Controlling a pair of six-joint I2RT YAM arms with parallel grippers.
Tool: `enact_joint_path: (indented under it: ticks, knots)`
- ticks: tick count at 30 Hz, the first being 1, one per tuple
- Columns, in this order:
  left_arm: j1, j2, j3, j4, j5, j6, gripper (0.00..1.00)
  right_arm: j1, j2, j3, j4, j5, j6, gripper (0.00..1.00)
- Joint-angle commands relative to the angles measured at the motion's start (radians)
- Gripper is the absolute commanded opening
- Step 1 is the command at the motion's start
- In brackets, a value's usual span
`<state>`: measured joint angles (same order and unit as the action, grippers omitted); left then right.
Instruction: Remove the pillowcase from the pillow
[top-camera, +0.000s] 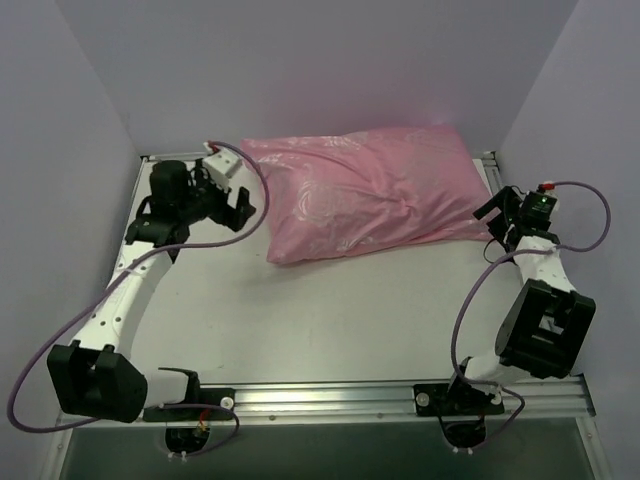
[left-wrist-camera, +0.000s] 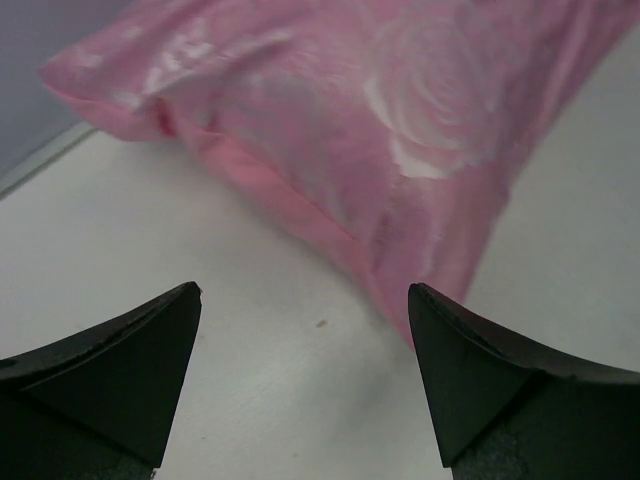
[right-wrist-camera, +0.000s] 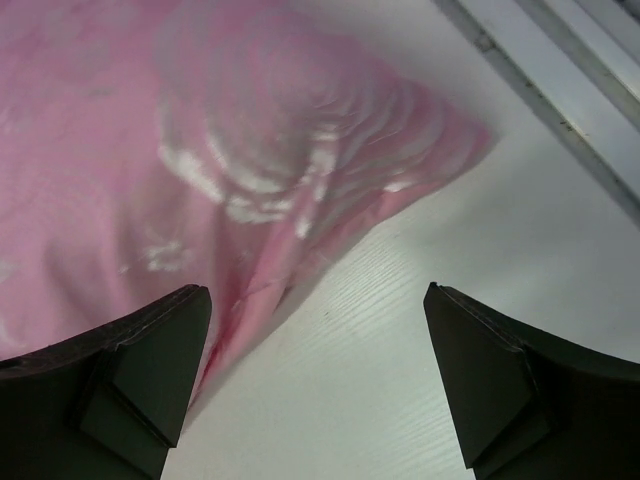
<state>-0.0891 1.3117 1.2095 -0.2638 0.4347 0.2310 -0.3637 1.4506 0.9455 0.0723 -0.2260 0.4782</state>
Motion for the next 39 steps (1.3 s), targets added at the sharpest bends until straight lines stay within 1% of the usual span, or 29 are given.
enact_joint_path:
  ticks: [1,3,4,5,7,11,15,17,18,19,20,21,22,23,24,25,26,27,29,30,31,32,33,34,35,36,37,39]
  knots:
    - [-0.182,0.037,-0.037,-0.354,-0.005,0.099,0.94,-0.096,0.063,0.068,0.084,-0.116,0.098,0.93]
    - [-0.240,0.053,-0.060,-0.336,-0.060,0.108,0.94,-0.126,0.117,0.093,0.128,-0.157,0.134,0.92]
    - [-0.279,0.072,-0.067,-0.324,-0.109,0.108,0.94,-0.126,0.134,0.117,0.138,-0.157,0.137,0.92]
    - [-0.293,0.083,-0.068,-0.298,-0.128,0.108,0.94,-0.123,0.166,0.130,0.144,-0.130,0.145,0.92]
    - [-0.317,0.119,-0.067,-0.264,-0.175,0.103,0.94,-0.126,0.201,0.153,0.181,-0.105,0.161,0.92]
    - [-0.320,0.204,-0.044,-0.172,-0.235,0.085,0.94,-0.116,0.335,0.173,0.286,-0.096,0.230,0.90]
    - [-0.324,0.273,-0.038,-0.103,-0.217,0.076,0.94,-0.071,0.433,0.234,0.278,-0.052,0.255,0.88]
    - [-0.330,0.313,-0.028,-0.086,-0.206,0.070,0.99,-0.034,0.477,0.263,0.276,-0.018,0.255,0.88]
    - [-0.331,0.326,-0.022,-0.087,-0.200,0.065,0.97,-0.023,0.491,0.272,0.276,-0.012,0.254,0.88]
    - [-0.330,0.349,-0.016,-0.092,-0.192,0.061,0.90,-0.006,0.507,0.283,0.274,-0.009,0.257,0.86]
    - [-0.331,0.359,-0.010,-0.097,-0.179,0.057,0.81,0.000,0.534,0.292,0.273,-0.010,0.258,0.81]
    - [-0.331,0.368,-0.002,-0.097,-0.148,0.056,0.74,0.003,0.545,0.303,0.279,-0.015,0.260,0.61]
    - [-0.331,0.370,-0.001,-0.095,-0.128,0.053,0.67,0.005,0.553,0.303,0.282,-0.025,0.266,0.52]
    - [-0.331,0.371,0.002,-0.095,-0.107,0.060,0.43,0.005,0.554,0.297,0.290,-0.029,0.266,0.33]
    - [-0.331,0.371,0.002,-0.094,-0.064,0.064,0.27,0.003,0.548,0.283,0.305,-0.032,0.263,0.25]
    - [-0.331,0.371,0.002,-0.080,-0.057,0.056,0.08,0.003,0.541,0.274,0.308,-0.026,0.254,0.16]
    - [-0.330,0.368,0.001,-0.068,-0.062,0.025,0.02,0.000,0.518,0.268,0.310,-0.023,0.246,0.06]
    - [-0.330,0.363,0.007,-0.068,-0.068,0.021,0.02,-0.003,0.504,0.263,0.296,-0.018,0.238,0.00]
    - [-0.325,0.344,0.025,-0.098,-0.103,0.011,0.02,-0.009,0.449,0.263,0.271,-0.024,0.214,0.00]
    - [-0.321,0.304,0.041,-0.118,-0.109,0.013,0.02,-0.009,0.423,0.265,0.239,-0.027,0.203,0.00]
    - [-0.305,0.278,0.073,-0.167,-0.103,0.016,0.02,-0.009,0.389,0.275,0.215,-0.030,0.191,0.00]
    - [-0.299,0.243,0.091,-0.195,-0.103,0.033,0.02,-0.004,0.308,0.282,0.158,-0.023,0.168,0.00]
    - [-0.298,0.166,0.108,-0.221,-0.106,0.048,0.02,-0.001,0.260,0.288,0.126,-0.013,0.155,0.00]
    - [-0.294,0.126,0.148,-0.283,-0.112,0.068,0.02,0.002,0.208,0.297,0.097,-0.001,0.146,0.00]
    - [-0.294,0.089,0.177,-0.325,-0.129,0.100,0.02,0.005,0.101,0.312,0.043,0.005,0.136,0.00]
    - [-0.293,0.033,0.208,-0.371,-0.139,0.109,0.02,0.006,0.049,0.325,0.011,0.013,0.119,0.00]
    - [-0.290,0.006,0.266,-0.456,-0.149,0.119,0.02,0.008,-0.051,0.340,-0.020,0.016,0.111,0.00]
    - [-0.278,-0.085,0.304,-0.518,-0.183,0.131,0.02,0.009,-0.143,0.404,-0.145,0.001,0.082,0.00]
